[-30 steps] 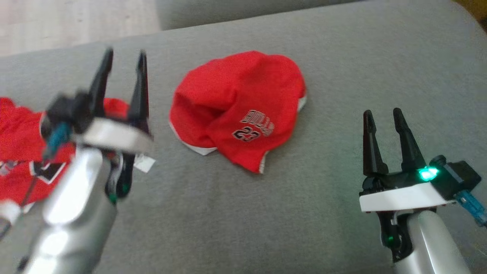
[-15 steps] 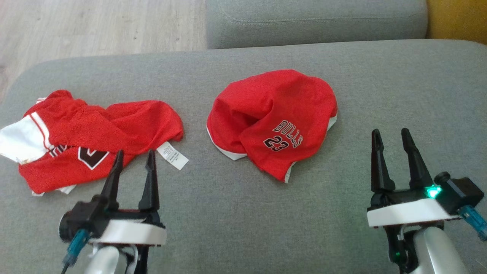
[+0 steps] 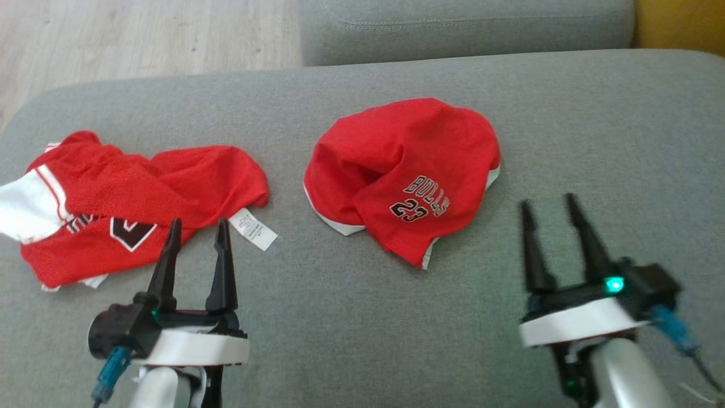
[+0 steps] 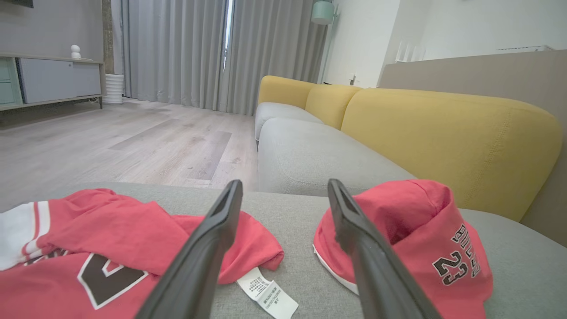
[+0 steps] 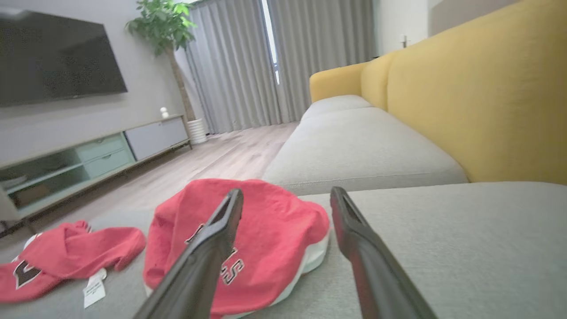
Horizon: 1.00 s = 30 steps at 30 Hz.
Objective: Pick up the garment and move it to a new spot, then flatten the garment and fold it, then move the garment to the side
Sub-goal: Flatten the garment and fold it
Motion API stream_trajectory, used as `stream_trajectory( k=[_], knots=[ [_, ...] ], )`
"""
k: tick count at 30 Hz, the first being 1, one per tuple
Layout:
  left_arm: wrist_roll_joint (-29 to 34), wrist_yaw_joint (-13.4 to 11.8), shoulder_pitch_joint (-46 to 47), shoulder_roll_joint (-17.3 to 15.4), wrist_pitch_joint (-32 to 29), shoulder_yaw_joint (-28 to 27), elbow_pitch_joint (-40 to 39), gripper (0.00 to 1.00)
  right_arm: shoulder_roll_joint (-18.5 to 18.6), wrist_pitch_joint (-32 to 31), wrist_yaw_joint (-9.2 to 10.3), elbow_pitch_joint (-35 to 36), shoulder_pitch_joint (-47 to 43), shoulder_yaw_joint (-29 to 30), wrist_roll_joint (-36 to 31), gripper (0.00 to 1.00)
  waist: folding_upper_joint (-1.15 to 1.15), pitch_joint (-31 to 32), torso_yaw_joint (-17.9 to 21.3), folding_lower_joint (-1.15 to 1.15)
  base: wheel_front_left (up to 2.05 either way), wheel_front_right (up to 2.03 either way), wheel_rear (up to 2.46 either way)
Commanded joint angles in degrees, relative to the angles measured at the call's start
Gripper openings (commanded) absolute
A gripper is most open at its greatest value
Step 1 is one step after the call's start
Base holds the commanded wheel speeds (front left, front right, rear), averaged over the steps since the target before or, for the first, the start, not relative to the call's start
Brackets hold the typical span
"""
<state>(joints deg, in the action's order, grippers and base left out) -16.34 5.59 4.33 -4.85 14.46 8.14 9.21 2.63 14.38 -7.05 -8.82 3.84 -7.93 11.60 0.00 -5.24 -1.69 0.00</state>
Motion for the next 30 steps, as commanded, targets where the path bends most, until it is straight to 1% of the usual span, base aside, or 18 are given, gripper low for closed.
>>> stream_trajectory(
  k=[1, 4, 9, 12, 16, 20, 24, 28, 30],
  knots=[
    [0.52, 0.19, 2.39, -0.04, 0.53, -2.21, -1.39, 1.0, 0.25, 0.62, -0.44, 1.42, 2.24, -2.15, -0.73, 1.0, 0.0, -0.23, -0.46, 0.0, 0.0, 0.0, 0.0],
    [1.2, 0.78, 2.83, 0.52, 0.53, -2.4, -0.82, 1.0, 0.25, 0.62, -0.44, -0.43, 3.26, -5.43, -2.76, 1.0, 0.0, -0.41, -1.74, 0.0, 0.0, 0.0, 0.0],
    [1.77, 1.37, 3.32, 1.21, 0.53, -2.18, 0.15, 1.0, 0.25, 0.62, -0.44, -6.9, 6.72, -12.21, -6.41, 1.0, 0.0, -1.18, -4.39, 0.0, 0.0, 0.0, 0.0],
    [1.84, 1.58, 3.79, 1.49, 0.53, -1.44, 0.67, 1.0, 0.25, 0.62, -0.44, -11.91, 9.99, -15.41, -8.11, 1.0, 0.0, -2.11, -6.41, 0.0, 0.0, 0.0, 0.0],
    [1.53, 1.74, 4.68, 1.75, 0.53, -0.36, 1.02, 1.0, 0.25, 0.33, -0.44, -19.63, 15.08, -17.44, -9.47, 1.0, 0.0, -3.58, -9.58, 0.0, 0.0, 0.0, 0.0],
    [1.07, 1.81, 5.05, 1.88, 0.53, 0.72, 1.48, 1.0, 0.25, -1.01, -0.44, -26.71, 19.5, -17.2, -11.22, 1.0, 0.0, -4.8, -12.36, 0.0, 0.0, 0.0, 0.0],
    [0.54, 1.85, 5.26, 1.94, 0.53, 1.25, 1.66, 1.0, 0.25, -3.26, -0.44, -33.04, 23.31, -15.3, -13.83, 1.0, 0.0, -5.98, -14.71, 0.0, 0.0, 0.0, 0.0],
    [-0.62, 1.87, 5.59, 1.95, 0.53, 1.77, 1.45, 1.0, 0.25, -5.8, -0.44, -37.61, 25.88, -13.48, -17.06, 1.0, 0.0, -7.15, -16.22, 0.0, 0.0, 0.0, 0.0],
    [-1.09, 1.87, 5.83, 1.96, 0.53, 2.18, 1.26, 1.0, 0.25, -6.57, -0.44, -39.17, 26.8, -13.73, -17.64, 1.0, 0.0, -7.82, -16.74, 0.0, 0.0, 0.0, 0.0]
  ],
)
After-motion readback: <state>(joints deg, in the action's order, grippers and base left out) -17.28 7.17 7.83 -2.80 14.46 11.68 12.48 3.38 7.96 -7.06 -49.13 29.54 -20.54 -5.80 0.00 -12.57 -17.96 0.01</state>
